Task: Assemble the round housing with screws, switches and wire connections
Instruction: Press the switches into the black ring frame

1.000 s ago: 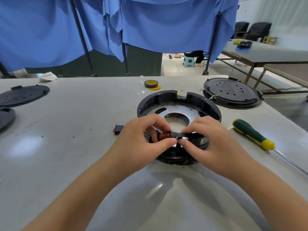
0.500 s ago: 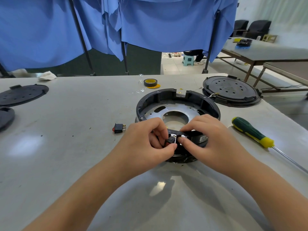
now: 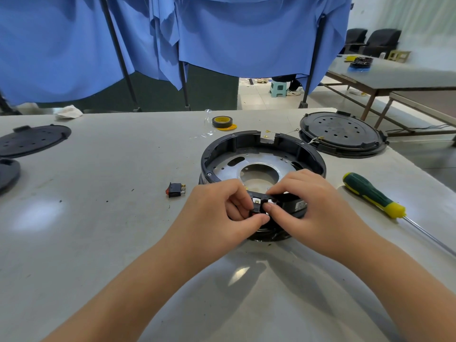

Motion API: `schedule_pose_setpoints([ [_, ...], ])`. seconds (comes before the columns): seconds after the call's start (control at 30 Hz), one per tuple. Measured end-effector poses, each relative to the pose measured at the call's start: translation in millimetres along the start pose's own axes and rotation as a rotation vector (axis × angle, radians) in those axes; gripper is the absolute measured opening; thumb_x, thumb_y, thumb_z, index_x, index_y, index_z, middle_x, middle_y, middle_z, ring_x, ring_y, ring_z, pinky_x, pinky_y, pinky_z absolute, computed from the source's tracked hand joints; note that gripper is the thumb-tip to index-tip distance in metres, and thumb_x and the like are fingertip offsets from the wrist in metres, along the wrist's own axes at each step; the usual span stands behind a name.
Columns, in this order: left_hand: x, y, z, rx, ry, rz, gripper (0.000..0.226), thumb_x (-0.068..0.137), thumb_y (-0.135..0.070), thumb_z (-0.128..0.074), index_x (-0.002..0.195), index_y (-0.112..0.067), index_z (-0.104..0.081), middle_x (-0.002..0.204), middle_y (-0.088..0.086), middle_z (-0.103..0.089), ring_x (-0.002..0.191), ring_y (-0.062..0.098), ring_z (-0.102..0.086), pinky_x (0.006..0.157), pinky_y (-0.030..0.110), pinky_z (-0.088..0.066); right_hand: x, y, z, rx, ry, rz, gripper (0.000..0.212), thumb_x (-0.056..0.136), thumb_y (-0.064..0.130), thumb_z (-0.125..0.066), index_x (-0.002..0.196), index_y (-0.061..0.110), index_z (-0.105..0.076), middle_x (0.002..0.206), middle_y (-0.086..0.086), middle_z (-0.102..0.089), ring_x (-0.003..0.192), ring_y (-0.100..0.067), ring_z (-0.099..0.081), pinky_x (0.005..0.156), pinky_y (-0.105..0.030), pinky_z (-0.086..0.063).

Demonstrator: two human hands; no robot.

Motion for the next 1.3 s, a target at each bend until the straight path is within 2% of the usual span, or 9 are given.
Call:
schedule_pose_setpoints([
  [0.27, 1, 1, -2, 0.001, -0.026, 0.001, 0.024, 0.069, -0.016, -0.085, 0.068, -0.018, -0.061, 0.055, -0.007, -0.065, 0.045, -0.001, -0.058, 0.048, 0.005, -0.040, 0, 0, 0, -0.004, 0.004, -0.004, 0.010, 0.082, 0.029, -0.067, 0.088, 0.022, -0.070, 0.080, 0.012, -0.061, 0.083, -0.012, -0.054, 0.079, -0.032, -0.044],
  [0.53, 0, 2, -1, 0.036, -0.104, -0.054, 0.021, 0.067, -0.018, -0.087, 0.071, -0.017, -0.066, 0.057, -0.006, -0.065, 0.053, 0.004, -0.064, 0.052, 0.013, -0.049, 0, 1, -1, -0.010, 0.002, -0.014, 0.015, 0.081, 0.034, -0.062, 0.087, 0.022, -0.070, 0.079, 0.012, -0.061, 0.082, -0.012, -0.054, 0.078, -0.033, -0.044],
  [0.67, -3, -3, -5, 0.232, -0.152, -0.198, 0.021, 0.072, -0.029, -0.080, 0.074, -0.013, -0.067, 0.062, -0.006, -0.062, 0.055, 0.010, -0.057, 0.053, 0.025, -0.048, 1, 2, -1, -0.002, 0.007, -0.009, 0.015, 0.082, 0.034, -0.062, 0.087, 0.022, -0.070, 0.079, 0.012, -0.061, 0.081, -0.012, -0.054, 0.078, -0.033, -0.044],
  [0.77, -4, -5, -5, 0.418, -0.204, -0.311, 0.026, 0.075, -0.037, -0.075, 0.073, -0.013, -0.064, 0.065, -0.007, -0.059, 0.056, 0.007, -0.048, 0.052, 0.026, -0.043, 0, 2, 0, 0.010, 0.014, -0.014, 0.017, 0.083, 0.037, -0.061, 0.087, 0.023, -0.070, 0.078, 0.012, -0.060, 0.081, -0.011, -0.054, 0.079, -0.031, -0.043],
  [0.87, -2, -2, -2, 0.528, -0.248, -0.386, 0.035, 0.076, -0.047, -0.073, 0.082, -0.013, -0.068, 0.078, -0.002, -0.060, 0.071, 0.013, -0.052, 0.061, 0.022, -0.041, 0, 2, 0, 0.003, 0.029, -0.021, 0.020, 0.084, 0.040, -0.060, 0.089, 0.023, -0.070, 0.080, 0.013, -0.061, 0.083, -0.010, -0.054, 0.081, -0.029, -0.041],
  [0.97, 2, 4, 0, 0.532, -0.210, -0.373, 0.051, 0.076, -0.056, -0.065, 0.099, -0.010, -0.068, 0.097, 0.002, -0.063, 0.089, 0.019, -0.057, 0.076, 0.029, -0.044, 0, 2, 0, -0.015, 0.036, -0.024, 0.022, 0.083, 0.041, -0.060, 0.090, 0.023, -0.070, 0.080, 0.013, -0.061, 0.083, -0.009, -0.054, 0.082, -0.026, -0.040],
  [1.03, 3, 7, -1, 0.501, -0.171, -0.329, 0.054, 0.075, -0.059, -0.063, 0.100, -0.012, -0.070, 0.100, -0.001, -0.068, 0.096, 0.018, -0.061, 0.083, 0.033, -0.045, 0, 2, 0, -0.018, 0.040, -0.025, 0.024, 0.083, 0.044, -0.059, 0.091, 0.025, -0.069, 0.081, 0.014, -0.060, 0.083, -0.007, -0.054, 0.082, -0.024, -0.039],
  [1.13, 5, 13, -2, 0.462, -0.122, -0.304, 0.053, 0.074, -0.060, -0.063, 0.096, -0.013, -0.073, 0.095, -0.004, -0.071, 0.092, 0.017, -0.065, 0.083, 0.039, -0.048, 0, 1, 0, -0.010, 0.035, -0.022, 0.028, 0.082, 0.050, -0.058, 0.090, 0.026, -0.069, 0.079, 0.015, -0.061, 0.082, -0.006, -0.054, 0.081, -0.024, -0.040],
  [1.3, 7, 14, -1, 0.485, -0.117, -0.306, 0.052, 0.075, -0.060, -0.061, 0.094, -0.014, -0.074, 0.092, -0.003, -0.072, 0.090, 0.018, -0.065, 0.082, 0.038, -0.048, 1, 0, -1, 0.008, 0.011, -0.027, 0.034, 0.081, 0.057, -0.053, 0.089, 0.028, -0.069, 0.080, 0.017, -0.061, 0.083, -0.004, -0.055, 0.080, -0.025, -0.042],
])
Point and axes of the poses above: each hand's wrist, its own x-axis towards the middle knuckle, its own z-axis out of the back of the hand, y = z × x, the point moved 3 cm from there along x, towards the middle knuckle
